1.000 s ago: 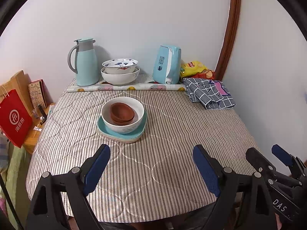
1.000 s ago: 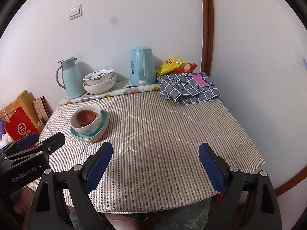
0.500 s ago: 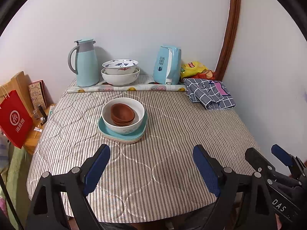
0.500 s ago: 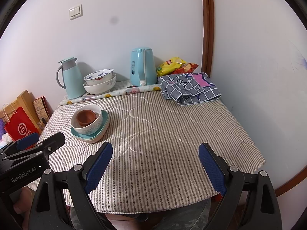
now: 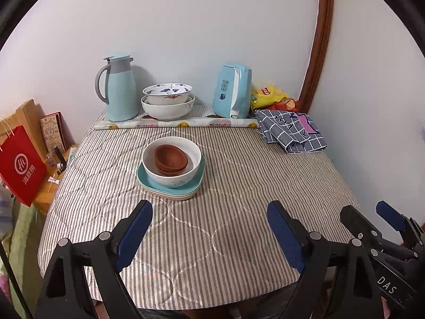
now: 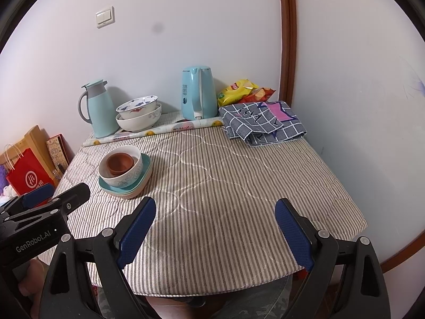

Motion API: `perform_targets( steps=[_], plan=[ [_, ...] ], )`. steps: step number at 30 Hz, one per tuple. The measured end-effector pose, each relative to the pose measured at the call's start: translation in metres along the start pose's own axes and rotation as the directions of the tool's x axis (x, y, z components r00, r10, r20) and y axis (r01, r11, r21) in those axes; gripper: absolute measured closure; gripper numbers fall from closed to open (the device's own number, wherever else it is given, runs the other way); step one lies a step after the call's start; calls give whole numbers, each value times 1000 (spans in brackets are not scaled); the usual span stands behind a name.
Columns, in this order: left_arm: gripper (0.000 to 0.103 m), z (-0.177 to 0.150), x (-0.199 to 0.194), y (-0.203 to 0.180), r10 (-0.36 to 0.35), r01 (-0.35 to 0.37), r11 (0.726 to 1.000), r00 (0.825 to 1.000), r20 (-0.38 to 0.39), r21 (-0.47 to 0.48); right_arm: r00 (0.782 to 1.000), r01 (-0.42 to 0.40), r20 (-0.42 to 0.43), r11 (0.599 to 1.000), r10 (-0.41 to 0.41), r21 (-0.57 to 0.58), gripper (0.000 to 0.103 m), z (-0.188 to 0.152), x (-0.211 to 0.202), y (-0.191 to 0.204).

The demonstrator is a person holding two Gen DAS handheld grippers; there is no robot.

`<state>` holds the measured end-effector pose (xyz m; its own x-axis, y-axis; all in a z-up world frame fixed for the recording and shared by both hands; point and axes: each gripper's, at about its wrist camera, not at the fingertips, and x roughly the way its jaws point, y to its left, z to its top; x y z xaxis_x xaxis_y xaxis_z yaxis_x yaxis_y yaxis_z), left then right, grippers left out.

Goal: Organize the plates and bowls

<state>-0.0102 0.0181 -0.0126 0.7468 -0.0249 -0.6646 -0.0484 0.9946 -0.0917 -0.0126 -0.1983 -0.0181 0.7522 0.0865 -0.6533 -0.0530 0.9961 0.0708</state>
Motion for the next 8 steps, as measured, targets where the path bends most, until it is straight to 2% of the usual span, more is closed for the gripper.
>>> perform_targets(
  steps=[8],
  plan=[
    [15, 2, 3, 2, 4, -4, 1000, 1000, 2, -3, 1000, -10, 8, 1000, 10, -4, 13, 0, 0, 0]
  ],
)
